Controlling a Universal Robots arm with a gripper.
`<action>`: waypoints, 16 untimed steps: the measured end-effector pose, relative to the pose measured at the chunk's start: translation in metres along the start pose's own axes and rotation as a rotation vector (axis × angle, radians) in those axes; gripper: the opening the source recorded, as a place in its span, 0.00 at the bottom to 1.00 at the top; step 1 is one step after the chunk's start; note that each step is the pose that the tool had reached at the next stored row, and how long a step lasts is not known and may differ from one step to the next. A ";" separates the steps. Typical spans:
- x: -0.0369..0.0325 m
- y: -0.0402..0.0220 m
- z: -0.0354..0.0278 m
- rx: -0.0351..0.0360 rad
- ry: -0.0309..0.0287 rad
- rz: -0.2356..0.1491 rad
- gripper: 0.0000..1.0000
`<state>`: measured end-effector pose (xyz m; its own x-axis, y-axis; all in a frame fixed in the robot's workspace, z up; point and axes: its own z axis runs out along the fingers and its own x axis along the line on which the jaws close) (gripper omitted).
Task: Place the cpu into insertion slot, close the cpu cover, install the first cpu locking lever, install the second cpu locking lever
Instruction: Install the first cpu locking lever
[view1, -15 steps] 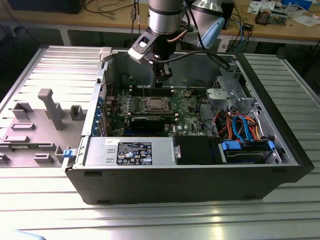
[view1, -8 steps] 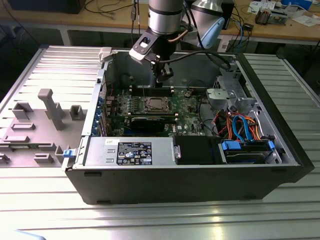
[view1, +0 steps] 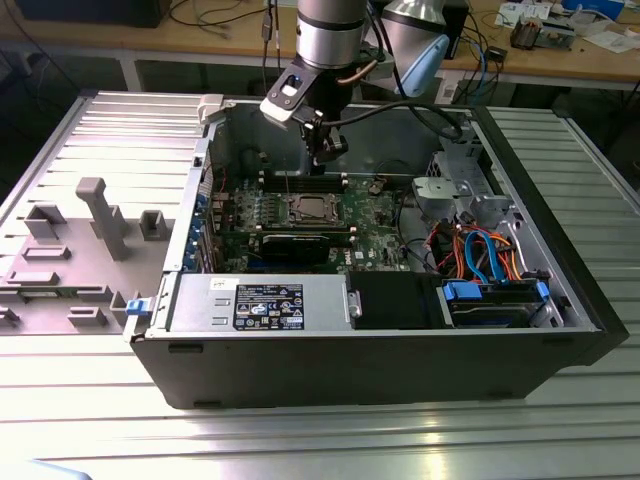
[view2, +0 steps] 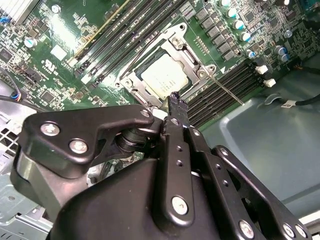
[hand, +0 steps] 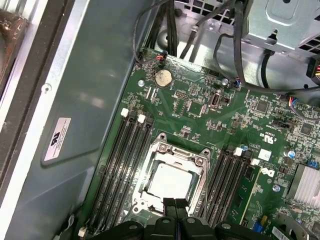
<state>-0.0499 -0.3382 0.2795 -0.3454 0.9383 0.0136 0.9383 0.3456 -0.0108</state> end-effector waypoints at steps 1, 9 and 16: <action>0.0000 0.0001 0.0001 0.0003 -0.0009 -0.012 0.11; 0.0000 0.0000 0.0006 0.0023 -0.0029 -0.150 0.11; 0.0000 0.0000 0.0007 0.0036 -0.0041 -0.253 0.11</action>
<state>-0.0498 -0.3382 0.2789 -0.5695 0.8219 0.0123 0.8218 0.5696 -0.0111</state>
